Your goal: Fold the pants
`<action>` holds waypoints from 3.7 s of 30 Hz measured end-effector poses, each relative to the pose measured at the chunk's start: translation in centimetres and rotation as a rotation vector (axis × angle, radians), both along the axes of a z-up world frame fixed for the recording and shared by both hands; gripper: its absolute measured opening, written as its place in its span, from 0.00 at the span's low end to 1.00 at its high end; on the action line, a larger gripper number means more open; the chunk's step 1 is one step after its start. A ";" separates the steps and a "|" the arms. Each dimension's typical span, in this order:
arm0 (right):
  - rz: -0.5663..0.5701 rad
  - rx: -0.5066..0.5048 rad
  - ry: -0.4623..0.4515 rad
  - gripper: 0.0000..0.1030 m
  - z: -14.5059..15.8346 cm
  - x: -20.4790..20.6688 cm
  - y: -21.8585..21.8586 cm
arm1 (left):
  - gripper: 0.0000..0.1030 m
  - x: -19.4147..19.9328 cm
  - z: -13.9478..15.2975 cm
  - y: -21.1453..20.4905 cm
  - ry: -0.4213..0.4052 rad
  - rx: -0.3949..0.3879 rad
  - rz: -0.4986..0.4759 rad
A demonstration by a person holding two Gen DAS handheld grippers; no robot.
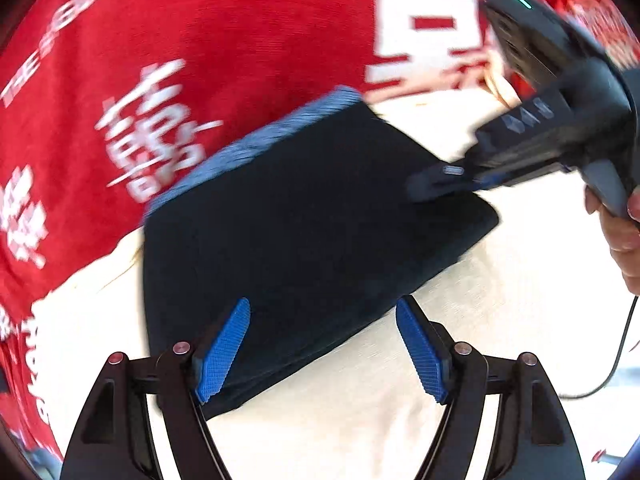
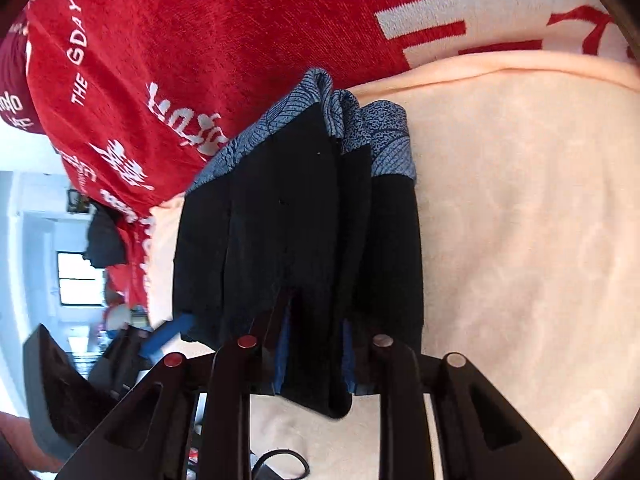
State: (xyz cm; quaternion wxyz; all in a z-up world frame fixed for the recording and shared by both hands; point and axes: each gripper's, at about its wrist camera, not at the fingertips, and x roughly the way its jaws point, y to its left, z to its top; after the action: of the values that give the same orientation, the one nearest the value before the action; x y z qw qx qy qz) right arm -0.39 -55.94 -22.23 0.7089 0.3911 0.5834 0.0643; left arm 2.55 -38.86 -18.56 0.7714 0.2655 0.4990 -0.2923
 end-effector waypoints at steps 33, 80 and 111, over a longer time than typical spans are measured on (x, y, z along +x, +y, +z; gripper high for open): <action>-0.059 -0.381 0.166 0.46 3.3 -4.4 5.3 | 1.00 11.0 -8.8 8.9 0.401 -0.110 0.255; -0.119 -0.289 0.153 0.77 6.5 -4.0 8.1 | 1.00 10.8 -2.5 11.1 0.251 0.065 0.308; 0.006 0.155 0.015 0.78 -5.0 3.1 -3.9 | 1.00 18.1 -11.0 10.9 0.662 -0.311 0.273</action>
State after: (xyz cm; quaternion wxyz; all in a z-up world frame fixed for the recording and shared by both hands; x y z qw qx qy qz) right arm 2.68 -59.84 -27.26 0.6719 0.4434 0.5833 0.1086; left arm 20.68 -27.95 -29.55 0.6315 -0.0321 0.7014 -0.3290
